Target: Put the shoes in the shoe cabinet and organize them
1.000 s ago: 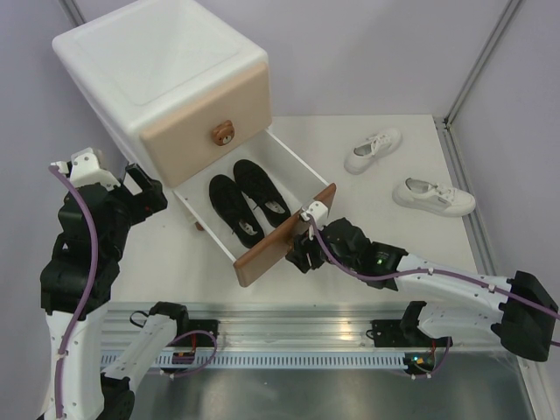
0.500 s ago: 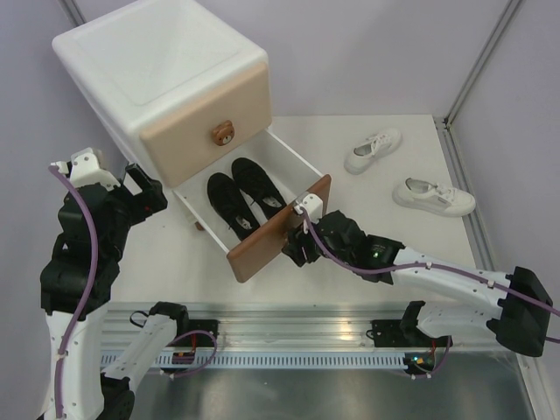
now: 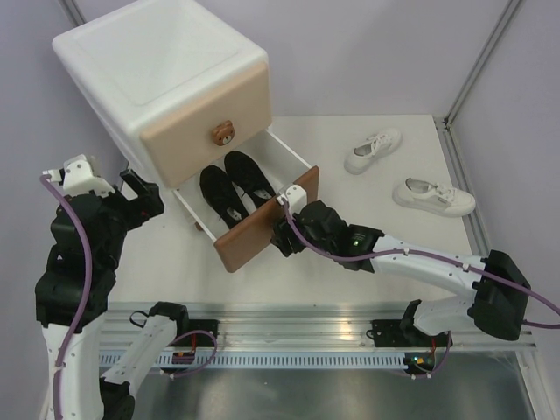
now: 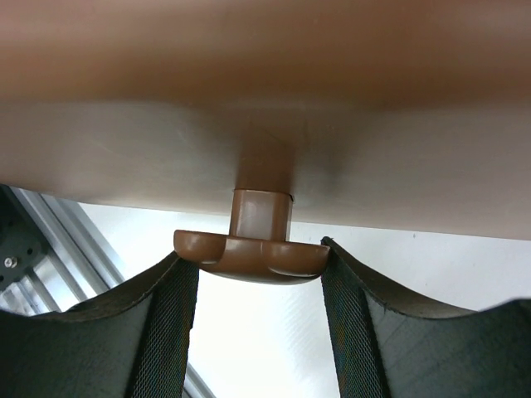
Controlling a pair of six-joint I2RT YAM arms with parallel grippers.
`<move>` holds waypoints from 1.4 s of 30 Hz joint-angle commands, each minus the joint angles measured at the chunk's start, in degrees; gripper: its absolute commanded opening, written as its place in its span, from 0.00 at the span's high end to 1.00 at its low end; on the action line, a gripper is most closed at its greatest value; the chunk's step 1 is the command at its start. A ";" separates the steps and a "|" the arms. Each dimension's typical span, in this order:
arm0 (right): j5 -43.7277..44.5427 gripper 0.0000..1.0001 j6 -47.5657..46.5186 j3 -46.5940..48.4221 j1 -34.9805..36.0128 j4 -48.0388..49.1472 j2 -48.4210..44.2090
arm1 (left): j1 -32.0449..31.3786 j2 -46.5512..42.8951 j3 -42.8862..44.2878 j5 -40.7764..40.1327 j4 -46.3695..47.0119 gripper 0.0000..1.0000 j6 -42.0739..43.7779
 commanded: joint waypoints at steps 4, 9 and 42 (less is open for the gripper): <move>6.96 0.59 -4.18 8.45 -0.10 13.51 4.37 | -0.41 -1.39 -0.98 0.77 2.07 0.00 -1.09; 9.33 0.57 -6.11 11.01 -0.18 17.73 10.43 | -0.41 -2.19 -1.95 2.96 1.89 0.00 -2.67; 16.02 0.29 -6.73 33.59 -1.50 32.85 40.07 | -0.41 -5.88 -2.74 3.49 -2.33 0.00 -3.46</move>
